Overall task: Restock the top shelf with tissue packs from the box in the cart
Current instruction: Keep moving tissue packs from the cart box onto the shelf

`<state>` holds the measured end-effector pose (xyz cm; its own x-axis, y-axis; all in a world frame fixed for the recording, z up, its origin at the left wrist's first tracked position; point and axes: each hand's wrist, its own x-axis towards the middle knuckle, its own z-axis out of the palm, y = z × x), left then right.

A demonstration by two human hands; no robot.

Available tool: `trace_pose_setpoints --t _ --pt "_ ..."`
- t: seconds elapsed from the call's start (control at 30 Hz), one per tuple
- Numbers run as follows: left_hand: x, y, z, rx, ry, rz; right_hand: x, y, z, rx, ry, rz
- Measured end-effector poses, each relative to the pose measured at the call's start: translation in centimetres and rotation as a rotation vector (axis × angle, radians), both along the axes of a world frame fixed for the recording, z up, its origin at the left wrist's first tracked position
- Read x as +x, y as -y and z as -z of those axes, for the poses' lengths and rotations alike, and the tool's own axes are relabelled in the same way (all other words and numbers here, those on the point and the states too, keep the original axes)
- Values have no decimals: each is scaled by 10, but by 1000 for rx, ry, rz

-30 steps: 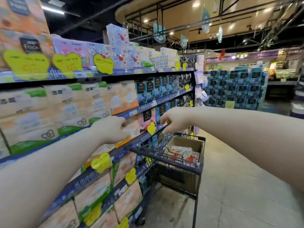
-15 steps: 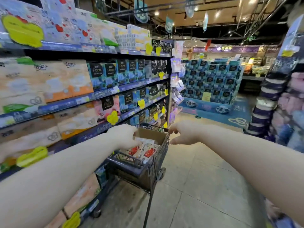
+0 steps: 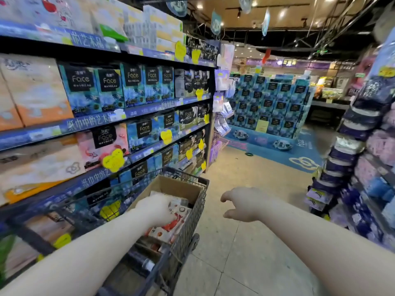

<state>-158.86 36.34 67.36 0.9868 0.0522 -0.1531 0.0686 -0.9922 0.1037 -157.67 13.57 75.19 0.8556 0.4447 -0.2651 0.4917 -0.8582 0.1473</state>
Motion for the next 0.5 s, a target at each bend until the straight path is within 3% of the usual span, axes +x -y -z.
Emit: trace_pose_setpoints --t 0.33,0.5 --pt "119 4 67 -33 -31 -69 154 5 59 -1 -123 -36" --pt "147 -11 101 -57 -111 -265 232 -8 95 -24 -208 -186"
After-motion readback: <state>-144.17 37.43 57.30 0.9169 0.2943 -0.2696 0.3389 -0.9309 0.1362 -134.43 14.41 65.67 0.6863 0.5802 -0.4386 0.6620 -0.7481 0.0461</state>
